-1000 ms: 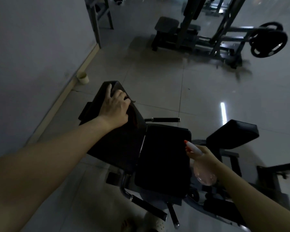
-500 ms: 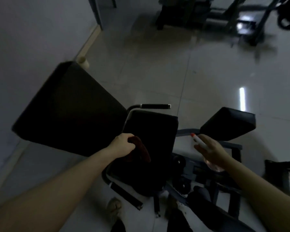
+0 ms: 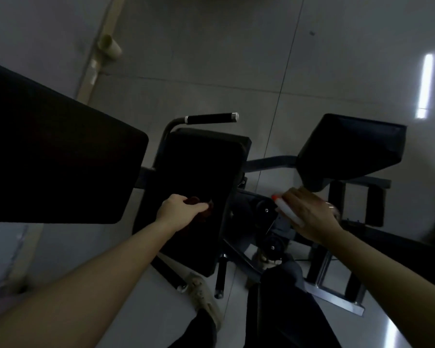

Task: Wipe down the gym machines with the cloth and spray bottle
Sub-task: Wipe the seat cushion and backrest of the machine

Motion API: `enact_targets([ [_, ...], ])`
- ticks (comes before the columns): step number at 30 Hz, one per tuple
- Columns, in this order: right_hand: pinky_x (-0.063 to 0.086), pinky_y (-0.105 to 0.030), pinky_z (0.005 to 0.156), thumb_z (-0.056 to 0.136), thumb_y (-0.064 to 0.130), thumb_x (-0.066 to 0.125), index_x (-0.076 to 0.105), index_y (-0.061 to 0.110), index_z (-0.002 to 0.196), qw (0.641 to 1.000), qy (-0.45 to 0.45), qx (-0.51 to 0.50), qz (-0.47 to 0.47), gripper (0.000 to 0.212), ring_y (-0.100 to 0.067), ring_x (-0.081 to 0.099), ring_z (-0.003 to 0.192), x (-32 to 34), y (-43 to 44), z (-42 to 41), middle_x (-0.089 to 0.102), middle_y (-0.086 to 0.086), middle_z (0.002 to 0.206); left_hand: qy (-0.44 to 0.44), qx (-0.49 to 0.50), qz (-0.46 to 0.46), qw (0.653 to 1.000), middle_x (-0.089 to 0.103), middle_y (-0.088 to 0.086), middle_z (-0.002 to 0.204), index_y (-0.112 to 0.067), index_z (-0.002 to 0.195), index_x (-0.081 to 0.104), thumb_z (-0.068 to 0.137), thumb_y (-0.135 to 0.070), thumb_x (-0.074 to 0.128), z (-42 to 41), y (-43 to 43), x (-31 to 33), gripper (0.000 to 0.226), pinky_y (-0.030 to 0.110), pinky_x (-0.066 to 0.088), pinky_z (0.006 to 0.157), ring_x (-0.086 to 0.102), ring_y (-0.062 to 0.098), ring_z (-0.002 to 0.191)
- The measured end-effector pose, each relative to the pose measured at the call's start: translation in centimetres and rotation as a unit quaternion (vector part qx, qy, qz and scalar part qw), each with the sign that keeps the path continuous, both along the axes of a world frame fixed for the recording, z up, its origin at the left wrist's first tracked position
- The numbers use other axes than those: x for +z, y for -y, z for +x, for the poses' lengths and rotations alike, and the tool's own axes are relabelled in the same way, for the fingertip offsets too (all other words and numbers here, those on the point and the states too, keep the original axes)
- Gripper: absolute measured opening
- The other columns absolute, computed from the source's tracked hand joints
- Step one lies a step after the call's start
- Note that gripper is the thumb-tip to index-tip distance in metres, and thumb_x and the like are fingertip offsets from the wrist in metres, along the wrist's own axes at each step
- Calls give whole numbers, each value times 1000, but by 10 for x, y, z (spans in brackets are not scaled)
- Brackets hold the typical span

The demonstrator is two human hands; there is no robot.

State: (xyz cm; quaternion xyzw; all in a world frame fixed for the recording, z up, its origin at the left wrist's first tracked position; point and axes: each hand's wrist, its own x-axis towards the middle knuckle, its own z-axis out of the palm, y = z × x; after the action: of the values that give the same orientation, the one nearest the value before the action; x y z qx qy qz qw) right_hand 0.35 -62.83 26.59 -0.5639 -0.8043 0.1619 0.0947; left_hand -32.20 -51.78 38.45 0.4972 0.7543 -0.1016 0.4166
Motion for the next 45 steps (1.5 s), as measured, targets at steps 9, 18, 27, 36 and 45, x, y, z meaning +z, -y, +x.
enact_targets([
  [9,39,-27,64,99,50,44,61,16,108,992,-103,-48,-61,39,-19,56,77,0,11,-27,62,-3,90,12,58,-15,998,73,9,84,-15,89,73,78,-13,72,14,4,-17,11,38,63,67,73,26,77],
  [18,46,-33,69,95,42,62,57,18,113,992,-79,75,-70,30,-22,55,84,-15,35,-25,63,-2,100,-12,33,-5,999,71,6,79,-15,81,71,82,-24,70,15,27,-30,9,28,55,60,70,22,73],
  [27,45,-34,82,89,37,66,63,17,111,988,-56,114,-90,30,-22,56,91,-12,38,-37,64,-1,105,-4,57,-8,998,69,6,89,-17,91,65,84,-24,69,-13,52,-27,10,34,57,71,68,23,82],
  [36,49,-41,86,96,44,29,63,15,107,977,-3,173,-125,45,-26,59,90,23,34,-60,64,-5,98,31,42,-17,998,68,3,93,-19,97,63,85,-22,69,-28,77,-19,13,28,51,67,67,19,85],
  [45,43,-32,86,104,49,38,58,19,122,991,-50,104,-74,40,-20,56,100,88,6,-107,63,-1,116,50,-28,-4,998,67,2,97,-21,107,65,90,-25,65,-67,76,-2,17,34,55,76,65,22,89],
])
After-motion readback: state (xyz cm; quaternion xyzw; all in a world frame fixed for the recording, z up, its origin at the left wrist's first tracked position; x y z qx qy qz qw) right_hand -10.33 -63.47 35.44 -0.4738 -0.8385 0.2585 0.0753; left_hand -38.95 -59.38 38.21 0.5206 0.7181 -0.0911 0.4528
